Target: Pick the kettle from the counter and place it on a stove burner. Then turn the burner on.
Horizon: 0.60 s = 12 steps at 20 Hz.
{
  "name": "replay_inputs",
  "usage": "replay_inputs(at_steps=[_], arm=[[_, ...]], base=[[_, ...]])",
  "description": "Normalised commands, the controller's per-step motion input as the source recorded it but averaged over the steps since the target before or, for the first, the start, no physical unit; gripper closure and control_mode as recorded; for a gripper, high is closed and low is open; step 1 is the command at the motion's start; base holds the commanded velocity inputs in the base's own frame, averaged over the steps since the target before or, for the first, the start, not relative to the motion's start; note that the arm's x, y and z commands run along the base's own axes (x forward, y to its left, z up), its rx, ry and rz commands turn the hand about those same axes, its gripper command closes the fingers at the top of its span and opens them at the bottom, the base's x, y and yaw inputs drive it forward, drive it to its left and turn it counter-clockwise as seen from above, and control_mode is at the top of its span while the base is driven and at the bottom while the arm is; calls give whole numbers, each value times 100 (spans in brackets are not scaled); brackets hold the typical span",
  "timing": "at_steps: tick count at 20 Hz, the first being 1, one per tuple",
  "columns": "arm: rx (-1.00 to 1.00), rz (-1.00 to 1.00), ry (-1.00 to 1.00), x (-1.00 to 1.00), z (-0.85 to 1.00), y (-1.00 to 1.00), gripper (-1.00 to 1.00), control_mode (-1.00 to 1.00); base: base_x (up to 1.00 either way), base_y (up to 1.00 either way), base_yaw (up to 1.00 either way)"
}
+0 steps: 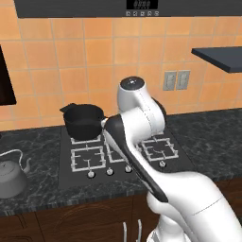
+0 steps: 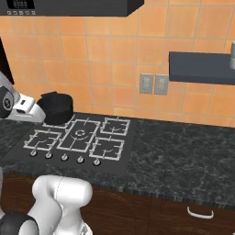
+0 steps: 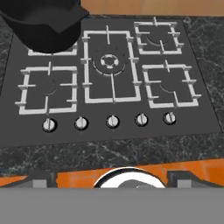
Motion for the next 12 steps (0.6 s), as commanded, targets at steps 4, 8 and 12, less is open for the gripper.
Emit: replay_inputs(at_steps=[4, 8, 12], arm=[[15, -9, -13, -56, -4, 50, -100, -100], [20, -18, -6, -54, -8, 69, -100, -100], [18, -13, 0, -35, -4, 91, -100, -100]], base=[[0, 0, 0], [0, 0, 0], [0, 0, 0]])
